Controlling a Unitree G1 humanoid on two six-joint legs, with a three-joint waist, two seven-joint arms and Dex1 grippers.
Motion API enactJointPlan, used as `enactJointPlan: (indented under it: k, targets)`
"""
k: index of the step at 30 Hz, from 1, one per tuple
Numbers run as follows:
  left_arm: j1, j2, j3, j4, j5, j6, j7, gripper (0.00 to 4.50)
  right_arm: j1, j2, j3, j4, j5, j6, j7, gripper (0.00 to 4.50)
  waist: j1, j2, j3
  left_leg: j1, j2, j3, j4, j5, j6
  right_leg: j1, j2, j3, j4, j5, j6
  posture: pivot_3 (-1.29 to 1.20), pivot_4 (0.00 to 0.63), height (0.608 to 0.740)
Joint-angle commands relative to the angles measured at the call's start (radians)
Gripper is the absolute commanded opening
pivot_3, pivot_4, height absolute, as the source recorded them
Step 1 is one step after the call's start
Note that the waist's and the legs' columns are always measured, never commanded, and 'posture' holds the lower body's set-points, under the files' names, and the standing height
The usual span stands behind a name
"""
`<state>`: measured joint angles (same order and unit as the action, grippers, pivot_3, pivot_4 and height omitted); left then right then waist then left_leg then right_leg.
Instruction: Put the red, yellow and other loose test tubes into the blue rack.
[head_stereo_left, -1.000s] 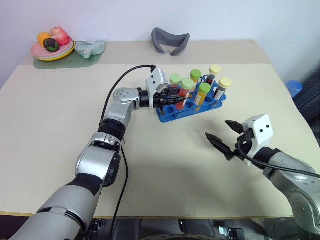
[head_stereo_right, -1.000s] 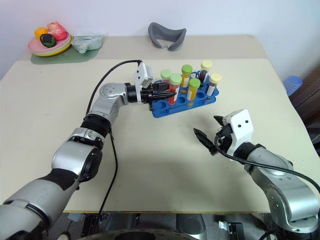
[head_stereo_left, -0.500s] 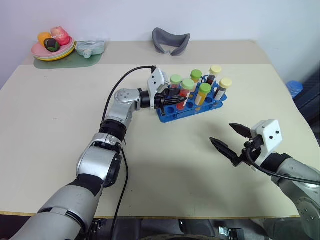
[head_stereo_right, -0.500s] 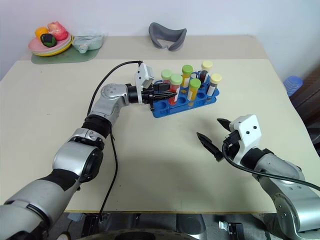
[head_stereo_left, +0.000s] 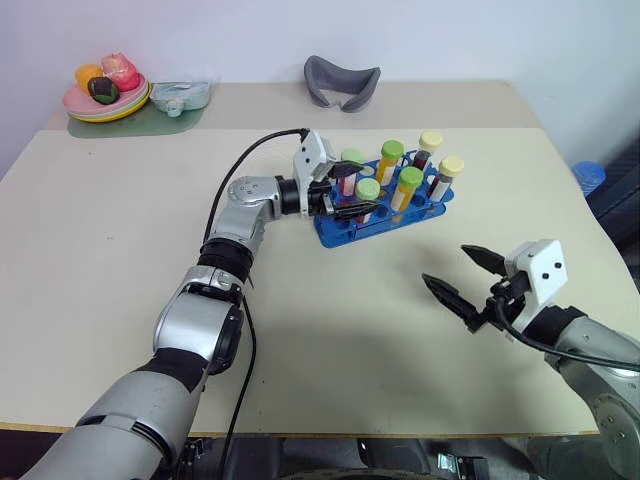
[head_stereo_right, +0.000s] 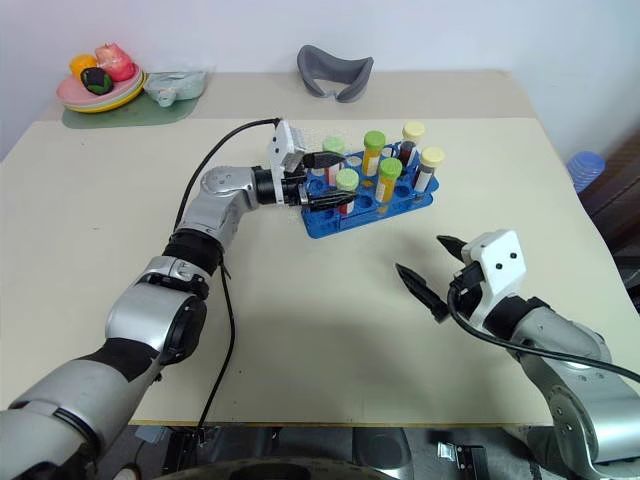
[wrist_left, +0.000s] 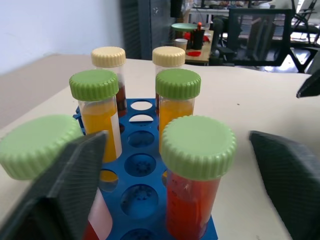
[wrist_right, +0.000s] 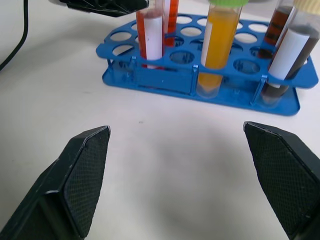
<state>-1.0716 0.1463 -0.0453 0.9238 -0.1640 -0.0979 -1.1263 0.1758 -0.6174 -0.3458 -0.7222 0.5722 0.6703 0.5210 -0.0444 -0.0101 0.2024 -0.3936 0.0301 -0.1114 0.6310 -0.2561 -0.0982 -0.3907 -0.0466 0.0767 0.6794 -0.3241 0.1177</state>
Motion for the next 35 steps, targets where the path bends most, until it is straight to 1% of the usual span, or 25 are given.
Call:
enactJointPlan:
  k: [1,4,6,7,10,12,14,17,23,26,30,35]
  targets:
    - [0.008,0.007,0.021,-0.068,-0.024,-0.003,0.002,4.45,-0.012,-0.016,-0.02,-0.033,0.015,-0.004,-0.003,4.4,0.0,0.0,0.0,0.0,0.0,0.0,0.0,0.0,0.0,0.0,0.0,0.0,0.0,0.0,0.0,0.0,0.15,0.74]
    - [0.049,0.023,0.035,-0.157,-0.039,0.0,0.025,4.45,-0.021,-0.02,-0.014,-0.041,0.013,0.004,-0.014,4.4,-0.001,0.0,0.0,0.0,0.0,0.0,0.0,0.0,0.0,0.0,0.0,0.0,0.0,0.0,0.0,0.0,0.15,0.74]
    - [0.105,0.043,0.047,-0.264,-0.06,0.041,0.047,4.45,-0.028,-0.022,-0.005,-0.041,0.003,0.005,-0.022,4.4,-0.002,0.0,0.0,0.0,0.0,0.0,0.0,0.0,0.0,0.0,0.0,0.0,0.0,0.0,0.0,0.0,0.15,0.74]
    - [0.14,0.056,0.054,-0.328,-0.067,0.058,0.063,4.45,-0.03,-0.024,-0.002,-0.04,-0.001,0.005,-0.025,4.4,-0.002,0.0,0.0,0.001,0.0,0.0,0.0,0.0,0.0,0.0,0.0,0.0,0.0,0.0,0.0,0.0,0.15,0.74]
    - [0.259,0.108,0.063,-0.55,-0.13,0.204,0.074,4.45,-0.043,-0.014,-0.003,-0.025,0.005,0.005,-0.035,4.4,-0.002,0.0,0.0,0.001,0.001,0.0,0.0,0.0,0.0,0.0,0.0,0.0,0.001,0.0,0.0,0.0,0.15,0.74]
    - [0.34,0.145,0.069,-0.675,-0.144,0.267,0.105,4.45,-0.049,-0.008,0.002,-0.008,-0.001,-0.008,-0.037,4.4,-0.001,0.0,0.0,0.001,0.001,0.0,0.0,0.0,0.0,0.0,0.0,0.0,0.001,0.0,0.0,0.0,0.15,0.74]
    - [0.417,0.174,0.077,-0.778,-0.157,0.316,0.137,4.45,-0.047,-0.002,0.01,0.013,-0.017,-0.045,-0.023,4.4,0.001,0.0,0.0,0.001,0.001,0.0,0.0,0.0,0.0,0.001,0.0,0.0,0.001,0.0,0.0,0.0,0.15,0.74]
    - [0.538,0.217,0.099,-0.896,-0.147,0.315,0.195,4.45,-0.028,0.013,0.029,0.038,-0.053,-0.11,-0.012,4.4,0.002,0.0,0.0,0.001,0.0,0.0,0.0,0.0,0.0,0.001,-0.001,0.0,0.001,0.0,0.0,0.0,0.15,0.74]
    - [0.707,0.321,0.132,-1.059,-0.157,0.354,0.233,4.45,0.055,0.034,0.017,0.049,-0.07,-0.195,0.028,4.4,0.001,0.0,0.0,0.002,0.001,0.0,0.0,0.0,0.0,0.001,0.0,0.0,0.001,0.0,0.0,0.0,0.15,0.74]
    - [0.782,0.368,0.155,-1.142,-0.206,0.398,0.217,4.45,0.121,0.034,-0.039,0.06,-0.053,-0.241,0.076,4.4,0.002,0.0,0.0,0.002,0.001,0.0,0.0,0.0,0.0,0.002,-0.001,0.0,0.001,0.0,0.0,0.0,0.15,0.74]
    - [0.855,0.421,0.179,-1.202,-0.244,0.411,0.203,4.45,0.189,0.038,-0.099,0.073,-0.033,-0.288,0.121,4.4,0.001,0.0,0.0,0.002,0.001,0.0,0.0,0.0,0.0,0.002,0.0,0.0,0.0,0.0,0.0,0.0,0.15,0.74]
    - [0.902,0.462,0.181,-1.249,-0.287,0.457,0.201,4.45,0.228,0.036,-0.134,0.099,-0.031,-0.327,0.154,4.4,0.001,0.0,-0.001,0.003,0.001,0.0,0.0,0.0,0.0,0.003,0.0,0.0,0.0,0.0,0.0,0.0,0.15,0.74]
